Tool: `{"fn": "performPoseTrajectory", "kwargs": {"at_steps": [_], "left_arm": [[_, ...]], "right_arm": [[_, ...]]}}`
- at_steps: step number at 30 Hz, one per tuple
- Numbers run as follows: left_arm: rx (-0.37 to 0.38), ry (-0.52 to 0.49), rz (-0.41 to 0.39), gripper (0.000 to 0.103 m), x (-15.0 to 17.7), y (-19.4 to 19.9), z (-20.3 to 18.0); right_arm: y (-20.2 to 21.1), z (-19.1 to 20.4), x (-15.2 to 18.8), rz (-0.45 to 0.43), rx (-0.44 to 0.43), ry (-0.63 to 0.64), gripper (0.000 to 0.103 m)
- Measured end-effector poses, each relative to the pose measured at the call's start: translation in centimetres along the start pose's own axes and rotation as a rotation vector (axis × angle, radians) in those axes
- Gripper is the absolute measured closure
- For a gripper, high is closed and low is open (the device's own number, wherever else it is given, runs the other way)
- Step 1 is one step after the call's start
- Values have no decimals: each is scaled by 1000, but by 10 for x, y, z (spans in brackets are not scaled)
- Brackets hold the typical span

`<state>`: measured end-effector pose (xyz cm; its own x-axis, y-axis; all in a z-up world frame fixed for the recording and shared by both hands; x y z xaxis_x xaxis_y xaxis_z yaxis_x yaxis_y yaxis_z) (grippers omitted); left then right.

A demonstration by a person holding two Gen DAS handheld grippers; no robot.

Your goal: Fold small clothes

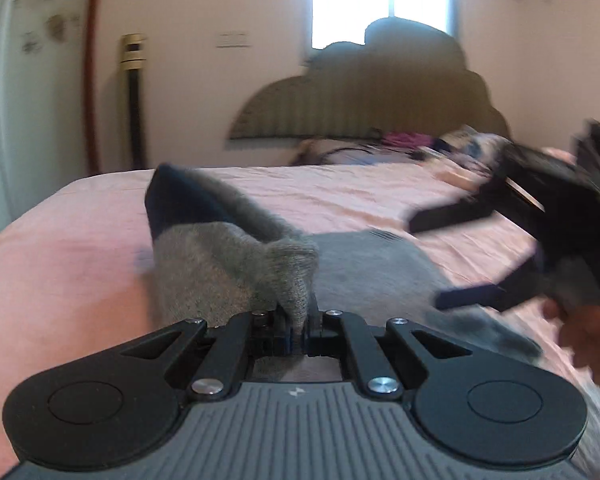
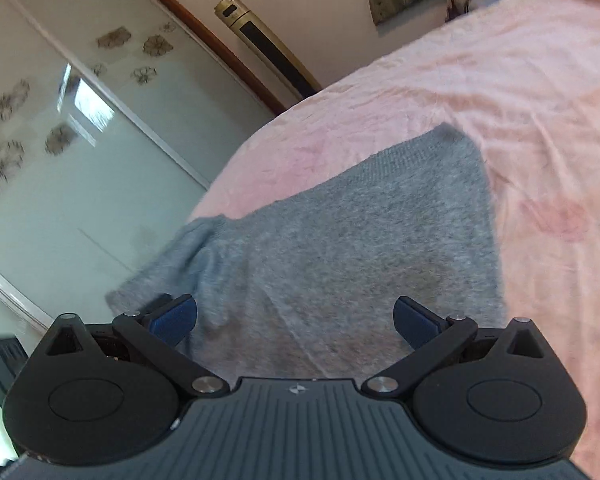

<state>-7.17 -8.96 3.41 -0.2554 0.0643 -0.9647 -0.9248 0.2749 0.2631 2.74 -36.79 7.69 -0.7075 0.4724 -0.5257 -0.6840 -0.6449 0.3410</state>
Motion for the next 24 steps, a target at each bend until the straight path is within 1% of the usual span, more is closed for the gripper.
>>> {"fn": "performPoseTrajectory", "kwargs": {"at_steps": [1, 2, 4, 5, 8, 11, 14, 17, 18, 19, 20, 21, 22, 24], "left_arm": [[34, -18, 18, 98, 7, -3, -10], [54, -26, 41, 98, 15, -6, -18], [62, -23, 79, 98, 25, -11, -24], [61, -17, 92, 98, 28, -13, -23], [57, -23, 96, 98, 28, -13, -22], [70, -84, 67, 98, 25, -8, -30], [85, -149, 38, 98, 26, -7, -42], [101, -152, 45, 98, 28, -10, -46], [101, -151, 47, 98, 26, -14, -47], [102, -149, 47, 98, 25, -16, -49], [106, -150, 47, 98, 24, -18, -51], [118, -148, 46, 98, 21, -21, -53], [131, -148, 37, 98, 18, -23, -58], [176, -145, 11, 98, 10, -27, -73]], "right_arm": [[-6, -7, -6, 8, -11, -53, 0], [-16, -13, -12, 34, -30, -105, 0], [-33, -20, -18, 82, -68, -167, 0], [-42, -22, -19, 105, -79, -178, 0], [-64, -20, -20, 153, -78, -173, 0], [-79, -13, -22, 181, -101, -169, 0], [-91, -5, -32, 183, -103, -152, 0], [-105, 1, -42, 195, -91, -113, 0], [-110, 1, -44, 211, -69, -87, 3], [-118, 0, -45, 224, -41, -46, 15], [-123, 1, -45, 228, -14, 2, 46], [-127, 2, -44, 249, 18, 55, 88], [-128, 2, -43, 269, 31, 93, 87], [-114, 6, -48, 245, 14, 163, 87]]}}
Point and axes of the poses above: each gripper's, at about its wrist camera, not at the fingertips, and y roughly against the way its jaws point, z to its left, x to its underside, the point moved 3 cm from there along -y, roughly the way its jaws point, and after that the axes turned 11 degrees about -z, right-handed, at the moved point
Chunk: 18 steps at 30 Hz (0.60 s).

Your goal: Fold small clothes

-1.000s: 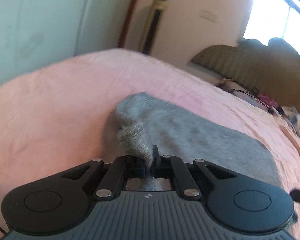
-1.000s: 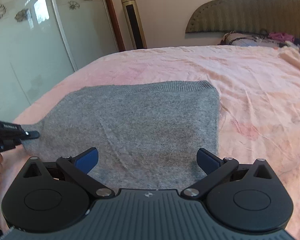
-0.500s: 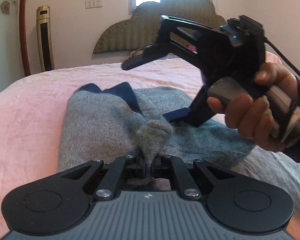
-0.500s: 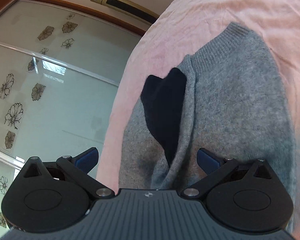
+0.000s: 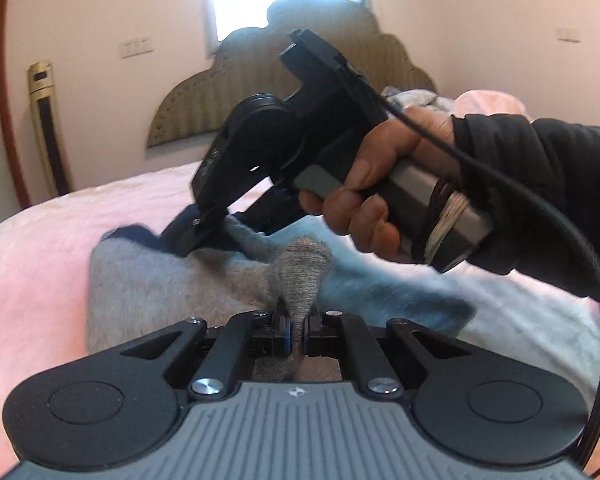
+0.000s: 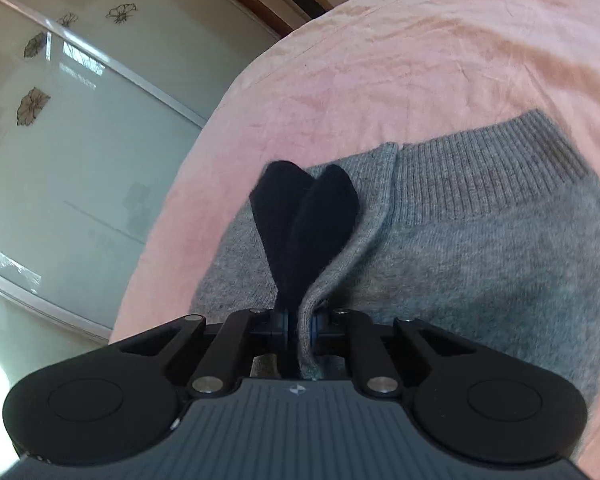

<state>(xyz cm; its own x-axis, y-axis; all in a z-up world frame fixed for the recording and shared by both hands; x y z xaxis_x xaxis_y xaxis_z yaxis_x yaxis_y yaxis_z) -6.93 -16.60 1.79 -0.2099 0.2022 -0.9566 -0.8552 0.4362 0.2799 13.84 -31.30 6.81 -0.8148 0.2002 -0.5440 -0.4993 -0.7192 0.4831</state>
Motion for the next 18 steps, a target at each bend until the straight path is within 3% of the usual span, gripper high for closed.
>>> {"fn": "performPoseTrajectory", "kwargs": {"at_steps": [4, 7, 9, 10, 12, 13, 14, 15, 16, 17, 18], "left_arm": [[99, 37, 5, 98, -5, -20, -26], [148, 60, 122, 98, 13, -44, -40], [149, 46, 114, 97, 18, -44, -42], [165, 47, 112, 97, 17, -41, -39], [219, 63, 106, 94, 12, -34, -30], [253, 71, 113, 92, 10, -27, -22], [290, 82, 132, 85, 10, -20, -12], [316, 92, 151, 72, 10, -13, -1], [329, 107, 157, 64, 10, -5, 11], [315, 133, 148, 43, 9, 4, 29], [281, 168, 131, 25, 8, 10, 44]], "right_arm": [[48, -6, -15, -72, 35, 79, 87], [67, -39, -14, -73, 111, 35, 87], [66, -61, -4, -53, 140, -4, 87], [69, -71, 1, -82, 115, -46, 90], [73, -80, 5, -120, 70, -127, 82], [77, -80, 5, -138, 58, -146, 71], [81, -78, 4, -165, 51, -148, 52], [87, -75, 2, -210, 57, -133, 38], [92, -69, -3, -259, 72, -108, 14], [95, -67, -8, -290, 83, -87, 5], [95, -66, -12, -297, 96, -70, 5]]}}
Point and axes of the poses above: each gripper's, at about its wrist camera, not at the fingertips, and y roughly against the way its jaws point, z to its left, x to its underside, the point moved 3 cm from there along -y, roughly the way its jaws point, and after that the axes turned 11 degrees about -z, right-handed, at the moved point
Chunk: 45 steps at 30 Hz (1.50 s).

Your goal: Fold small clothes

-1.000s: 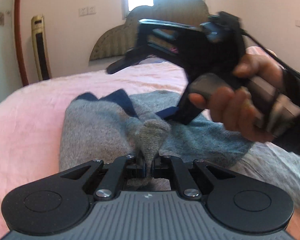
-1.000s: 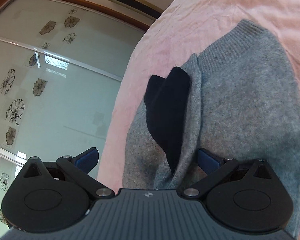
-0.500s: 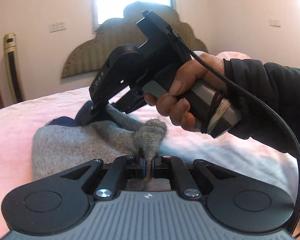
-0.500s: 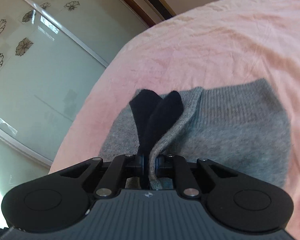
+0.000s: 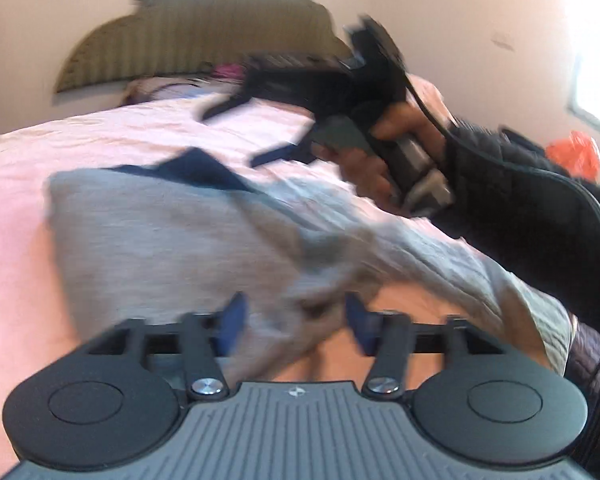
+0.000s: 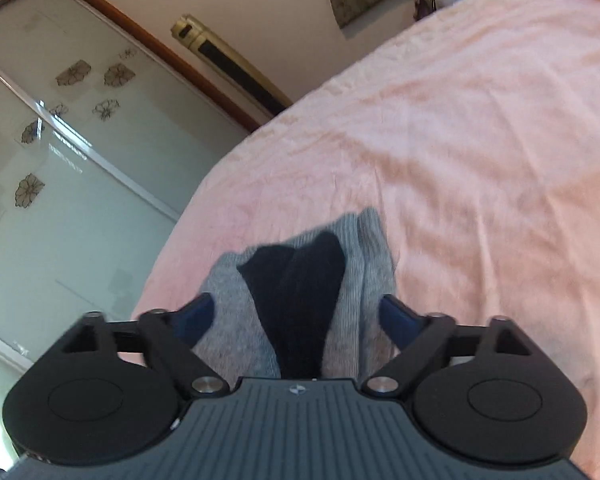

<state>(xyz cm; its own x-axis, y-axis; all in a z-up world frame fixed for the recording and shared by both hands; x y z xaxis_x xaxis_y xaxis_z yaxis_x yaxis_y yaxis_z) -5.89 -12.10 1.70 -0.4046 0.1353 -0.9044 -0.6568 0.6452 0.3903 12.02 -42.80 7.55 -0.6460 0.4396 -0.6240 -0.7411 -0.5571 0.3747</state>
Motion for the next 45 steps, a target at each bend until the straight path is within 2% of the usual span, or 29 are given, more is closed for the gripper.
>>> {"fn": "performPoseTrajectory", "kwargs": {"at_steps": [3, 5, 7, 9, 10, 11, 12, 13, 15, 16, 17, 19, 21, 23, 24, 25, 26, 28, 29, 30, 31, 32, 35, 36, 38, 40, 41, 43, 45], "left_arm": [[-90, 170, -86, 23, -17, 25, 45], [-147, 337, -115, 23, -29, 20, 88], [-165, 489, -89, 23, -32, -3, 121], [-175, 578, -45, 24, -32, -33, 146], [-177, 588, -18, 24, -32, -45, 150], [-177, 584, 7, 24, -35, -56, 152], [-171, 562, 9, 24, -40, -64, 152], [-177, 532, 6, 24, -41, -69, 148], [-255, 431, 39, 27, -32, -85, 141], [-276, 356, 12, 27, -28, -83, 133], [-295, 284, -7, 27, -26, -82, 123], [-319, 274, -8, 27, -28, -77, 117], [-312, 331, -2, 27, -30, -65, 121], [-267, 395, 7, 28, -28, -48, 123], [-231, 436, 17, 28, -25, -42, 124], [-196, 483, 32, 27, -21, -39, 126], [-167, 536, 45, 27, -17, -38, 129], [-161, 587, 34, 28, -14, -39, 132], [-170, 589, 36, 30, -16, -43, 132], [-193, 578, 43, 46, -17, -46, 132], [-209, 551, 62, 48, -18, -49, 130], [-209, 517, 75, 48, -21, -51, 128], [-209, 408, 85, 48, -21, -51, 123], [-214, 389, 80, 47, -21, -51, 120], [-223, 413, 76, 42, -20, -46, 119], [-195, 472, 83, 33, -17, -36, 119], [-165, 505, 88, 28, -14, -29, 119], [-120, 571, 96, 26, -5, -17, 117], [-101, 590, 98, 28, 2, -9, 111]], "right_arm": [[-12, -3, -6, 33, 51, 46, 6], [-26, -9, -6, 60, 43, 25, 7], [-43, -9, -2, 91, 48, 14, 8], [-59, -8, 3, 120, 61, 27, 15], [-62, -5, 6, 111, 54, 46, 21], [-66, -3, 7, 133, 48, 57, 59], [-67, -3, 9, 164, 53, 60, 76], [-61, -1, 7, 144, 57, 81, 75], [-54, -7, 6, 132, 79, 116, 77], [-53, -19, 8, 132, 95, 85, 80], [-51, -27, 9, 114, 68, 37, 82], [-49, -34, 12, 88, 46, -15, 81], [-44, -30, 14, 71, 43, -23, 69], [-31, -22, 15, 70, 54, -25, 40], [-21, -16, 16, 62, 63, -6, 31], [-11, -11, 18, 52, 62, 17, 16], [-2, -7, 22, 53, 57, 33, 12], [5, -4, 33, 98, 36, 30, 14], [3, -3, 40, 130, 31, 27, 25], [0, 1, 47, 151, 32, 48, 37], [-2, 4, 51, 157, 45, 82, 58], [-1, 7, 52, 149, 52, 98, 66], [12, 5, 48, 127, 63, 109, 80], [15, -4, 49, 126, 67, 73, 80], [17, -15, 54, 120, 47, 3, 75], [24, -10, 57, 114, 43, -16, 60], [29, -6, 58, 121, 38, -15, 42], [43, 5, 62, 122, 14, 23, 22], [51, 8, 71, 162, -11, 24, 20]]}}
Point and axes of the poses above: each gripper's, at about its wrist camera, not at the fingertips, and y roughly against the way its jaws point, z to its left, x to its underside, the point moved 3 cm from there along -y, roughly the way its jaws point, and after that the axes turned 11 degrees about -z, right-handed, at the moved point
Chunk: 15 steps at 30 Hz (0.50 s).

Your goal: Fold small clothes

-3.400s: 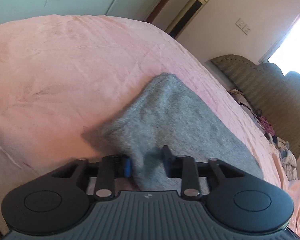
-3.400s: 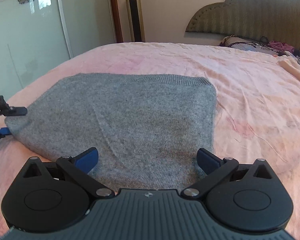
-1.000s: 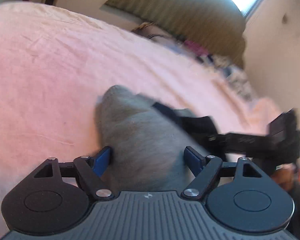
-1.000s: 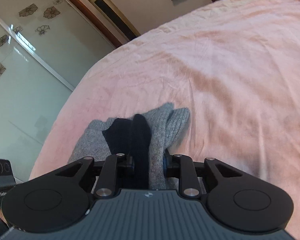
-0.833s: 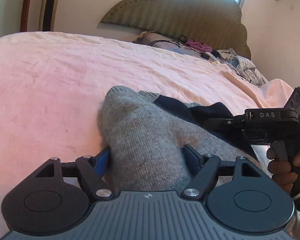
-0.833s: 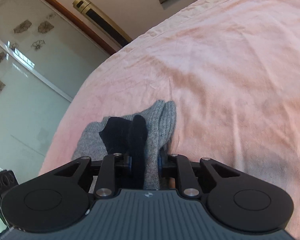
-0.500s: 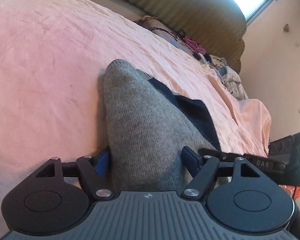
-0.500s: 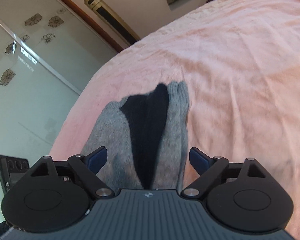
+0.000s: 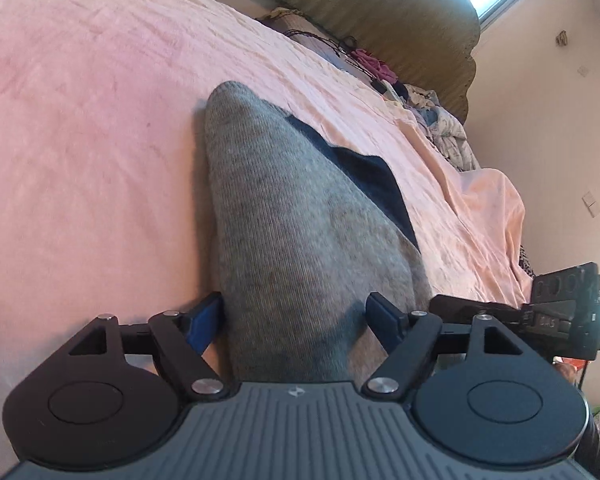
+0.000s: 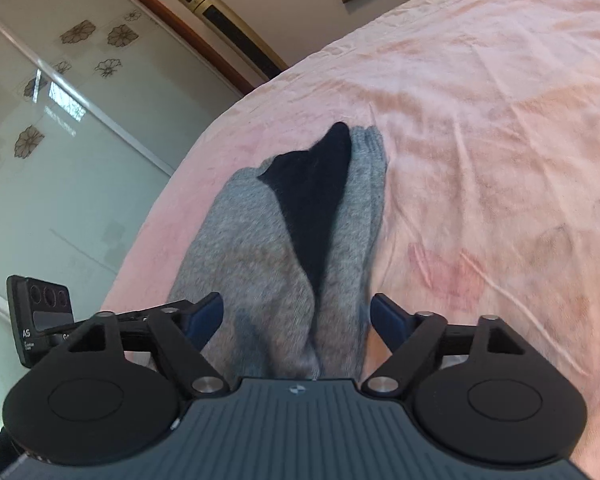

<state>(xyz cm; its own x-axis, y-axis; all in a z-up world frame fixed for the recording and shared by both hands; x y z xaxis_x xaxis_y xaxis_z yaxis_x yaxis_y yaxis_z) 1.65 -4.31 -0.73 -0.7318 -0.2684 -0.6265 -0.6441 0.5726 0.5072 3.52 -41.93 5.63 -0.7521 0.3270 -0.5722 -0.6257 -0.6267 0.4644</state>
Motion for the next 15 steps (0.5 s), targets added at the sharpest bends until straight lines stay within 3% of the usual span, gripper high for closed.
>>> {"fn": "performPoseTrajectory", "kwargs": {"at_steps": [1, 2, 3, 4, 5, 8, 9, 11, 12, 14, 15], "left_arm": [[-15, -21, -8, 32, 3, 2, -2], [-52, -59, -12, 51, 5, 3, -4], [-74, -82, -7, 62, 5, 3, -4], [-70, -71, 11, 67, 2, 4, -2], [-62, -59, 28, 72, -1, 6, 1], [-60, -108, 42, 71, -3, 10, 6], [-51, -125, 45, 69, 1, 10, 7], [-36, -125, 39, 63, 7, 16, 4], [-17, -96, 45, 53, 11, 22, 4], [50, 1, 63, 33, 19, 33, 7], [76, 42, 64, 29, 25, 38, 8]], "right_arm": [[-1, -1, 6, 26, -8, -9, 29], [-2, -1, 12, 35, -11, -1, 50], [-4, -1, 14, 41, 2, 5, 60], [-4, -3, 15, 47, 7, -15, 74], [-2, -2, 15, 44, -6, -29, 76], [7, 2, 21, 50, -8, 0, 78], [7, -2, 25, 57, 7, -4, 83], [11, -12, 29, 32, -11, -54, 82], [14, -14, 28, 24, -18, -80, 77], [25, -11, 26, -13, -9, -84, 58], [31, -9, 26, -27, -9, -78, 51]]}}
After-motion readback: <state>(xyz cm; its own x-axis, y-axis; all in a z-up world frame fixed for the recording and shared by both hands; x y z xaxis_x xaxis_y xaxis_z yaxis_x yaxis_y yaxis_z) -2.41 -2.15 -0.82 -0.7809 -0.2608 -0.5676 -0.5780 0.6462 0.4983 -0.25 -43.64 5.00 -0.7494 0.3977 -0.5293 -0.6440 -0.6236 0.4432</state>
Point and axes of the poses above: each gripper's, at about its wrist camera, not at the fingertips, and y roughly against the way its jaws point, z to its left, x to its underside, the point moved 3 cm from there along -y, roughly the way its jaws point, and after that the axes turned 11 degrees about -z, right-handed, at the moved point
